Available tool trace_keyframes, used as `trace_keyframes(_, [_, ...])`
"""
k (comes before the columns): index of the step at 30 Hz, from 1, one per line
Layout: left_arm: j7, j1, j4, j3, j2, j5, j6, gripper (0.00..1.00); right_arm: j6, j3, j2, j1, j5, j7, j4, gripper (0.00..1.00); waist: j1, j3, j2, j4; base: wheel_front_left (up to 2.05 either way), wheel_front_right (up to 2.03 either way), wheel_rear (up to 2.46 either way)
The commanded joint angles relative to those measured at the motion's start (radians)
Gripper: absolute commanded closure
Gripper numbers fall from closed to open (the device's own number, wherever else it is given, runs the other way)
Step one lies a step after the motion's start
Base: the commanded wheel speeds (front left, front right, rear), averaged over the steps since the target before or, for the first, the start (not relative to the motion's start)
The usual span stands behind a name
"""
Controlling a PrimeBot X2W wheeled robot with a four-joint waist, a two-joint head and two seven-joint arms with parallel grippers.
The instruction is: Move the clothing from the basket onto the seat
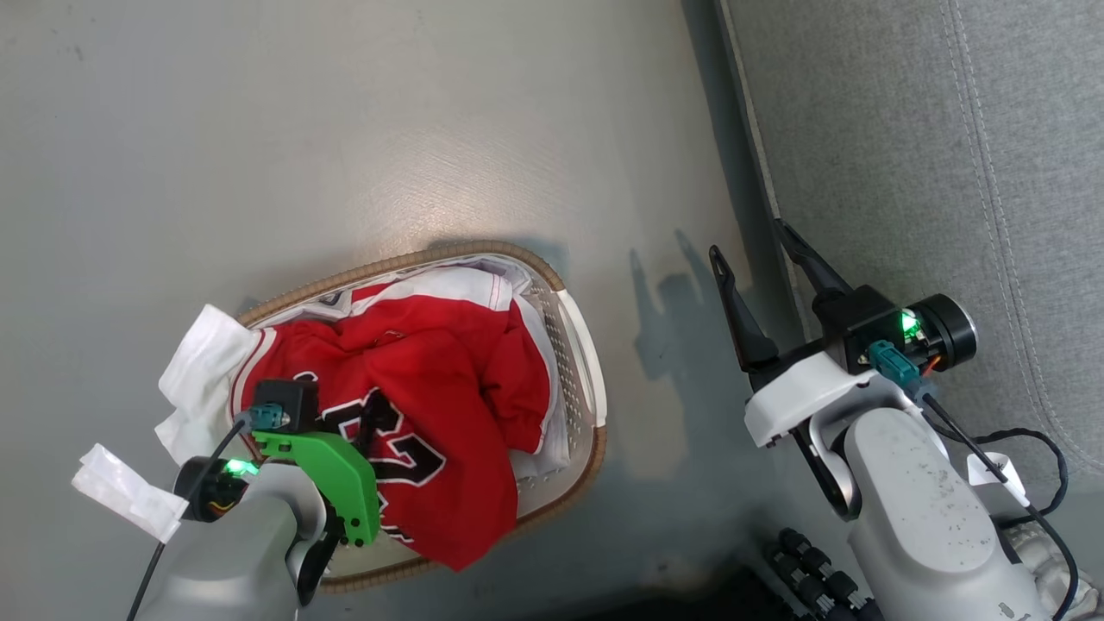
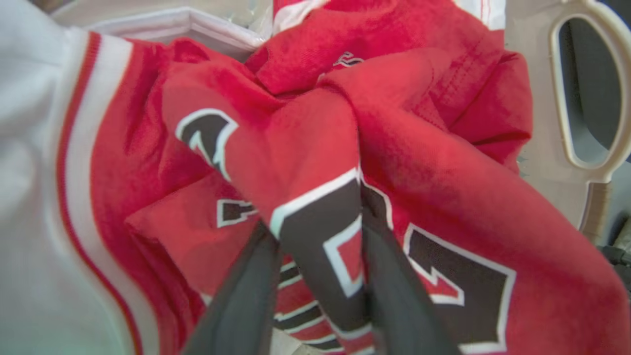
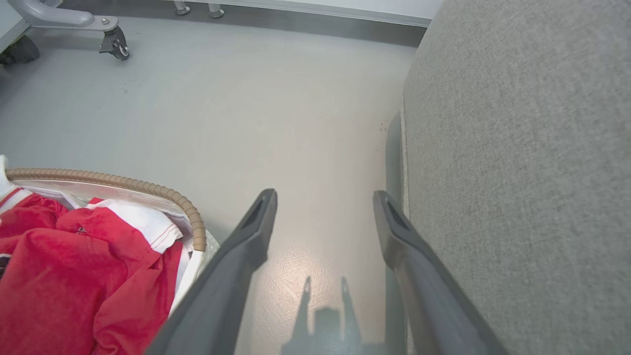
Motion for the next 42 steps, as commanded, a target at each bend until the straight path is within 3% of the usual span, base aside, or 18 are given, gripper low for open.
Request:
trace_keyframes(1, [-0.010,-0.014,0.004,-0.007,0.006,-0.010,0.000,1.00,-0.001,0.001,-0.003,-0.008,0.010,-0.005,0.003,0.00,-0.0001,-0.011,0.0000,0.001,0.00,0.00,0.00])
trace_keyframes(9, [-0.034,0.020,-0.001,-0.012,0.013,0.003,0.000,1.00,-0.001,0.011,-0.003,0.006,0.015,-0.005,0.036,0.00,-0.0001,-0.122,0.0000,0.023,0.00,0.00,0.00])
trace_keyframes(21, [-0.035,0.175,-0.128,0.206,0.025,0.184,0.000,1.00,-0.001,0.002,-0.004,0.077,0.073,-0.005,0.068,0.00,-0.0001,-0.373,0.0000,0.084,0.00,0.00,0.00])
trace_keyframes(34, [-0.035,0.316,-0.468,0.522,0.016,0.507,0.000,1.00,-0.001,-0.025,-0.004,0.176,0.095,-0.005,0.069,0.00,-0.0001,-0.548,0.0000,0.138,0.00,0.00,0.00])
trace_keyframes(42, [-0.035,0.337,-0.701,0.629,-0.024,0.612,0.000,1.00,-0.001,-0.025,-0.004,0.216,0.105,-0.005,0.075,0.00,-0.0001,-0.630,0.0000,0.142,0.00,0.00,0.00])
